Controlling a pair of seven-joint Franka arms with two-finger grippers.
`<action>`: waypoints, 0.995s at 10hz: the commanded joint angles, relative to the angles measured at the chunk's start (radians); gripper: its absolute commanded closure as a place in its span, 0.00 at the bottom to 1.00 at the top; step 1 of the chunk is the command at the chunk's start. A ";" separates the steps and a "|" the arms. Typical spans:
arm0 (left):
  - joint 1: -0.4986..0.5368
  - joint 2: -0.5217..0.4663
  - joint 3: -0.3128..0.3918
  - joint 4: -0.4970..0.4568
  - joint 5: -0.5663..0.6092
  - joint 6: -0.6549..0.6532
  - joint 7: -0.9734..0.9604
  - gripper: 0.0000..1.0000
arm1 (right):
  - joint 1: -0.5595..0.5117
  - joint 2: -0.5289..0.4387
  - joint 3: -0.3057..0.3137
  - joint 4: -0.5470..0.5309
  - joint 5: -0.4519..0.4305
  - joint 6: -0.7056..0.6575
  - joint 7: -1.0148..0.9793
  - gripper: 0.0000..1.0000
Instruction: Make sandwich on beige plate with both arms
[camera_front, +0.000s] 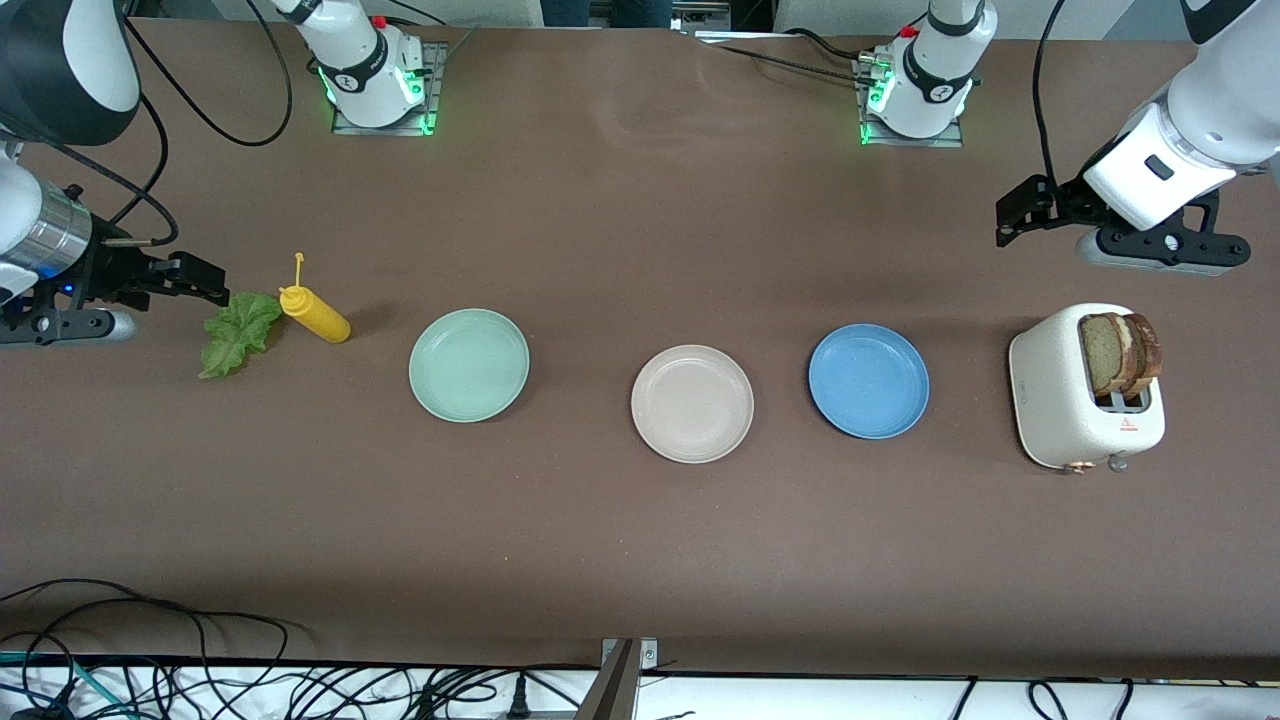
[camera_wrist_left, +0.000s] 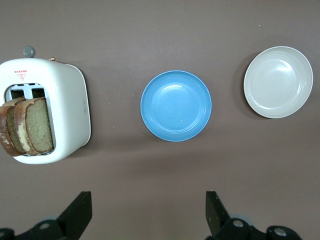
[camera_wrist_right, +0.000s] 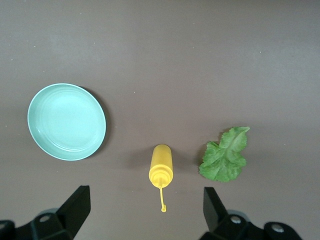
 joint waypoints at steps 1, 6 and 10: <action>-0.001 0.006 0.004 0.014 -0.019 -0.011 0.005 0.00 | -0.009 -0.007 0.007 -0.004 0.021 -0.004 0.007 0.00; 0.001 0.013 0.007 0.015 -0.008 -0.011 0.018 0.00 | -0.011 -0.006 0.007 -0.004 0.023 -0.004 0.009 0.00; 0.013 0.017 0.012 0.014 -0.009 -0.011 0.020 0.00 | -0.011 -0.007 0.007 -0.004 0.023 -0.004 0.009 0.00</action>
